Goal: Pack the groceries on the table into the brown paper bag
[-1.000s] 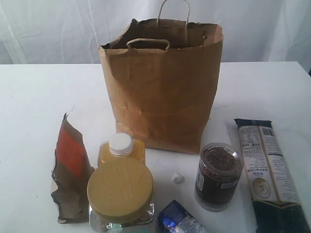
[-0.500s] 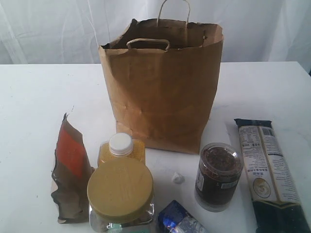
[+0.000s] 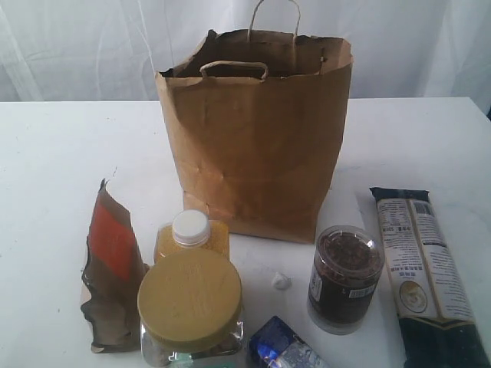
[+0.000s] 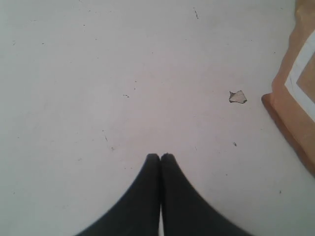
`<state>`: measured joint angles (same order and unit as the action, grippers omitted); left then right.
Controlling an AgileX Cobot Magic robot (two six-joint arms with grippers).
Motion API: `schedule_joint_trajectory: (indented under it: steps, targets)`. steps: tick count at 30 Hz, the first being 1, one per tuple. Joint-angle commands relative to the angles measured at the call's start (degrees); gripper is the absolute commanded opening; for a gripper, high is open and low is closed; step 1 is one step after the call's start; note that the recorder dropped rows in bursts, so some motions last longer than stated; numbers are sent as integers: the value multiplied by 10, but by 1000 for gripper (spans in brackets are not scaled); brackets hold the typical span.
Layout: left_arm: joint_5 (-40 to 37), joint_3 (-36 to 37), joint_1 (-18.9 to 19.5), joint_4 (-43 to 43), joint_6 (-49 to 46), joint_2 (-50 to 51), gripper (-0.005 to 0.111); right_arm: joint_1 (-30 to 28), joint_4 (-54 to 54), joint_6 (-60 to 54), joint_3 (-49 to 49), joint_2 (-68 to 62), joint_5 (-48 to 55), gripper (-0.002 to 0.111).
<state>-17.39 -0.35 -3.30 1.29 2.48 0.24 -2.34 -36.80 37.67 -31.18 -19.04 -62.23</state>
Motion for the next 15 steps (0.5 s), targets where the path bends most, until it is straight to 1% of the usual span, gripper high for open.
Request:
schedule_joint_trajectory:
  steps: [1, 3, 4, 6, 7, 8, 9, 10, 11, 12, 13, 14, 15]
  targets:
    - [-1, 3, -3, -4, 1, -2, 0, -4, 193, -161, -135, -122, 4, 0]
    - [-1, 3, -3, -4, 1, -2, 0, -4, 287, -268, -181, -171, 45, 0]
    - [-1, 3, -3, -4, 1, -2, 0, -4, 338, -340, -202, -196, 98, 0]
    - [-1, 3, -3, -4, 1, -2, 0, -4, 401, -504, -234, -241, 259, 0]
    - [-1, 3, -3, -4, 1, -2, 0, -8, 383, -703, -263, -307, 491, 0]
    - [-1, 3, -3, -4, 1, -2, 0, -15, 353, -787, -269, -352, 590, 0]
    - [-1, 3, -3, -4, 1, -2, 0, -42, 323, -850, -277, -443, 753, 0]
    - [-1, 3, -3, -4, 1, -2, 0, -47, 323, -831, -281, -475, 803, 0]
    - [-1, 3, -3, -4, 1, -2, 0, -48, 316, -703, -293, -540, 905, 0]
    - [-1, 3, -3, -4, 1, -2, 0, -48, 318, -653, -299, -560, 946, 0]
    - [-1, 3, -2, -4, 1, -2, 0, -48, 321, -598, -311, -599, 1036, 0]
    - [-1, 3, -2, -4, 1, -2, 0, -48, 321, -603, -317, -612, 1085, 0]
    - [-1, 3, -2, -4, 1, -2, 0, -43, 320, -626, -326, -625, 1190, 0]
